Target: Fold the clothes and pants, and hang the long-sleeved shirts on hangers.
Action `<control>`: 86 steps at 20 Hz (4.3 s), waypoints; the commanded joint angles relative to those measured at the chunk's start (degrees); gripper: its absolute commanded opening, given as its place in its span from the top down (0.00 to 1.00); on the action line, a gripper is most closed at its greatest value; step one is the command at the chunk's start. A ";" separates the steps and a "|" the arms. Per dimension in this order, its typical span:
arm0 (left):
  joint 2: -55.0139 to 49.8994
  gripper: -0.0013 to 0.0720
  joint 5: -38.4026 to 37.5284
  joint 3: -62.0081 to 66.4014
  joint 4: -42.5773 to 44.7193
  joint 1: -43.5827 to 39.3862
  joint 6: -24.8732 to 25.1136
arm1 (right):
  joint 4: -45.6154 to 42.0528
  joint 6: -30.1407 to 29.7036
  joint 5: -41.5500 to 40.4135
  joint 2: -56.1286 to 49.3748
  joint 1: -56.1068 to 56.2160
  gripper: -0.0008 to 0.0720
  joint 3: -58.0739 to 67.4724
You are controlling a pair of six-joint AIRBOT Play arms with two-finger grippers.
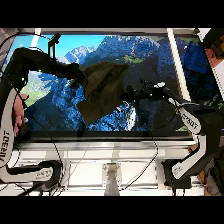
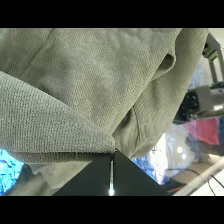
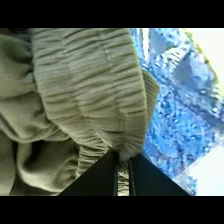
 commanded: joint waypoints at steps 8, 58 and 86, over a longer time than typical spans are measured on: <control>10.62 0.98 -27.41 0.13 1.53 4.20 -1.11 | -3.04 1.60 5.22 27.23 -18.29 0.95 1.62; -6.45 0.98 -27.96 0.11 46.80 2.54 -30.97 | -70.71 43.10 2.36 22.43 -29.44 0.94 25.44; -4.79 0.97 -15.17 0.11 2.25 -8.63 9.70 | -35.63 9.18 29.33 10.82 -51.52 0.94 32.85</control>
